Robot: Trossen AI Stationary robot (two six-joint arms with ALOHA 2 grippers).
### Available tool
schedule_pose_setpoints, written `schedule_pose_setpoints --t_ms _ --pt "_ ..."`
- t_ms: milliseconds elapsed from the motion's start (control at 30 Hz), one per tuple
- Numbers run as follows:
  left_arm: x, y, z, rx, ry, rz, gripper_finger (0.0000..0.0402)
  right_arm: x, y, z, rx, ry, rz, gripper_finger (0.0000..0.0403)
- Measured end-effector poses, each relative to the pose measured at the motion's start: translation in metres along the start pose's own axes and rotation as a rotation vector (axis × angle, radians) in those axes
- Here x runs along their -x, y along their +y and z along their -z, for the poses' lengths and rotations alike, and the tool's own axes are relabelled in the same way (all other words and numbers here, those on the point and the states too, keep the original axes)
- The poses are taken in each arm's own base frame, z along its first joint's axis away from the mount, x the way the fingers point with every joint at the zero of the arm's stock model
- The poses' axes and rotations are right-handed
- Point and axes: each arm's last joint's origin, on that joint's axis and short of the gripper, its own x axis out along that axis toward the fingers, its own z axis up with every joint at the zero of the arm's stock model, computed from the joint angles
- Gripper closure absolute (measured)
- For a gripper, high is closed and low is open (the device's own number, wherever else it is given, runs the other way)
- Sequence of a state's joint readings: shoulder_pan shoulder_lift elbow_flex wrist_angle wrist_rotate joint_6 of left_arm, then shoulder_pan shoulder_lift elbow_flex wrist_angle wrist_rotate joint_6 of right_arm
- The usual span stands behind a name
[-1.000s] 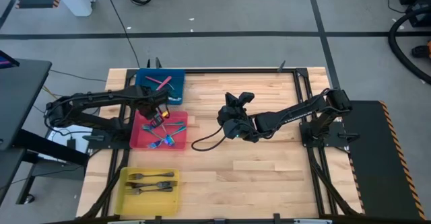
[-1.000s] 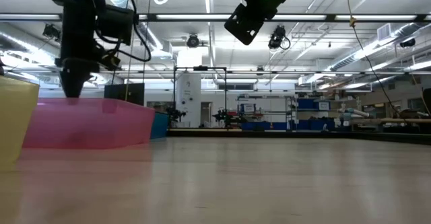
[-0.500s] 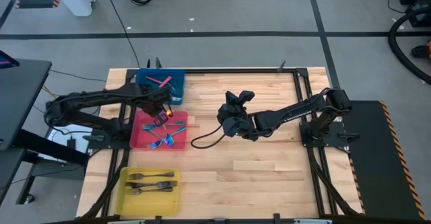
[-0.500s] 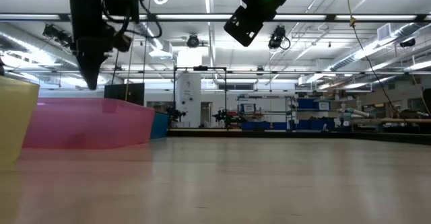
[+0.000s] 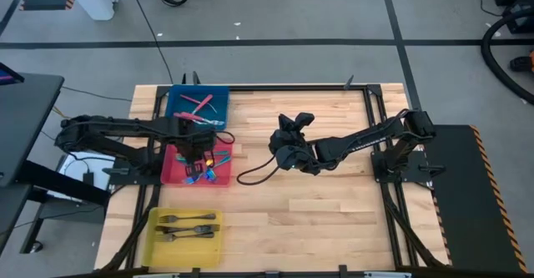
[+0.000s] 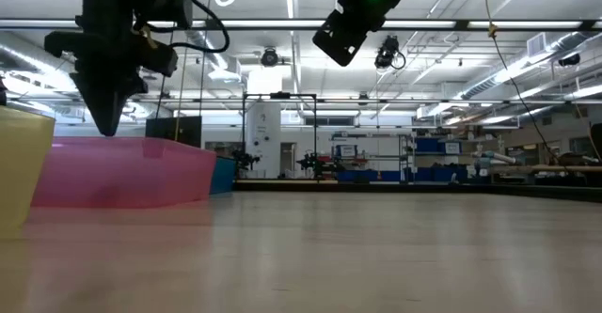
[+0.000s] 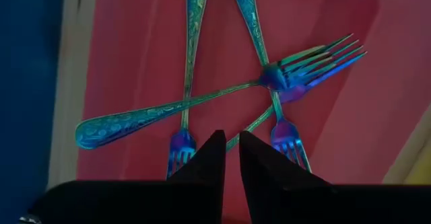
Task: Sort silverware by color (type)
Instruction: Put the light blue fork into the red bin, then return to Home Position
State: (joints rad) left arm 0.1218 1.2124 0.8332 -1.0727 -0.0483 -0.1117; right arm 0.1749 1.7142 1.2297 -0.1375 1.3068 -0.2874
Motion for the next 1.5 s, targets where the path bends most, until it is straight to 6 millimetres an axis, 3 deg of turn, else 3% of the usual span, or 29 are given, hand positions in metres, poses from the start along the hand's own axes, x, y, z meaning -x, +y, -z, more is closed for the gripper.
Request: schedule_pose_setpoints --t_ms 267,600,800,1133,1500 --pt "-0.007 -0.004 -0.014 -0.001 -0.064 0.065 0.0354 0.0 0.001 0.0 -0.002 -0.007 -0.023 0.0355" --pt "-0.014 -0.005 -0.02 -0.003 -0.067 0.081 0.0286 -0.001 0.002 0.004 0.042 0.01 -0.028 0.0354" --pt "-0.019 -0.005 -0.025 0.1 -0.062 0.036 0.0276 0.0 0.002 0.005 0.044 0.014 -0.029 0.0354" --pt "-0.04 0.009 -0.025 0.355 0.077 -0.052 0.0276 0.0 0.003 0.006 0.044 0.013 -0.051 0.0355" --pt "-0.053 0.013 -0.015 0.444 0.3 -0.088 0.0276 0.0 0.003 0.008 0.053 0.018 -0.054 0.0355"
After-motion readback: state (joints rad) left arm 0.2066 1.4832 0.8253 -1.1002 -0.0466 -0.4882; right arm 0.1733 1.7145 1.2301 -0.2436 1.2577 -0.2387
